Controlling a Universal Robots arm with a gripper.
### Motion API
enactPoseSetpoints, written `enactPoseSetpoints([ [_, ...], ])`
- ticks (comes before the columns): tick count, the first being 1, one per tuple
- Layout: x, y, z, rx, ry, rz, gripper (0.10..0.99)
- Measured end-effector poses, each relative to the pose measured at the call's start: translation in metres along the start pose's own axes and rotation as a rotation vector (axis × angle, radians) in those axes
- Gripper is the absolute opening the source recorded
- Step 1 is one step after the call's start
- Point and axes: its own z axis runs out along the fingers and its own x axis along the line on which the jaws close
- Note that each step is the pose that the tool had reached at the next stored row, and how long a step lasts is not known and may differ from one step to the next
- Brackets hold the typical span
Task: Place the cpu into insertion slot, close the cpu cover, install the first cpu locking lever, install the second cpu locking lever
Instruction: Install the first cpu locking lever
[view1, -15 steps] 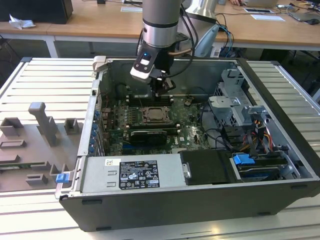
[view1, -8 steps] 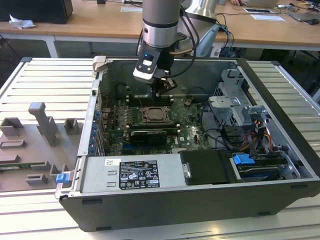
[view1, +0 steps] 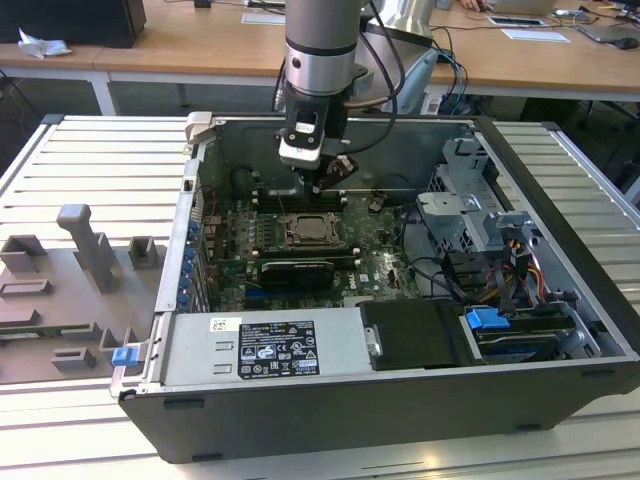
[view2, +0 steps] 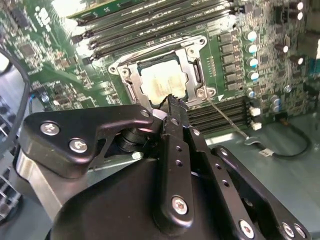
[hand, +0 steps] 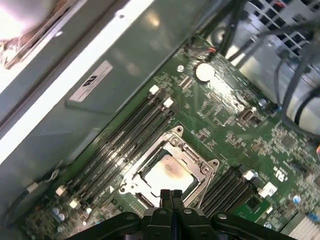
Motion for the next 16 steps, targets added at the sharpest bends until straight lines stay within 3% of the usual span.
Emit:
enactPoseSetpoints([
  [10, 0.0, 0.0, 0.0, 0.001, 0.0045, -0.202, 0.106],
  [16, 0.0, 0.0, 0.0001, 0.001, 0.006, -0.266, 0.106],
])
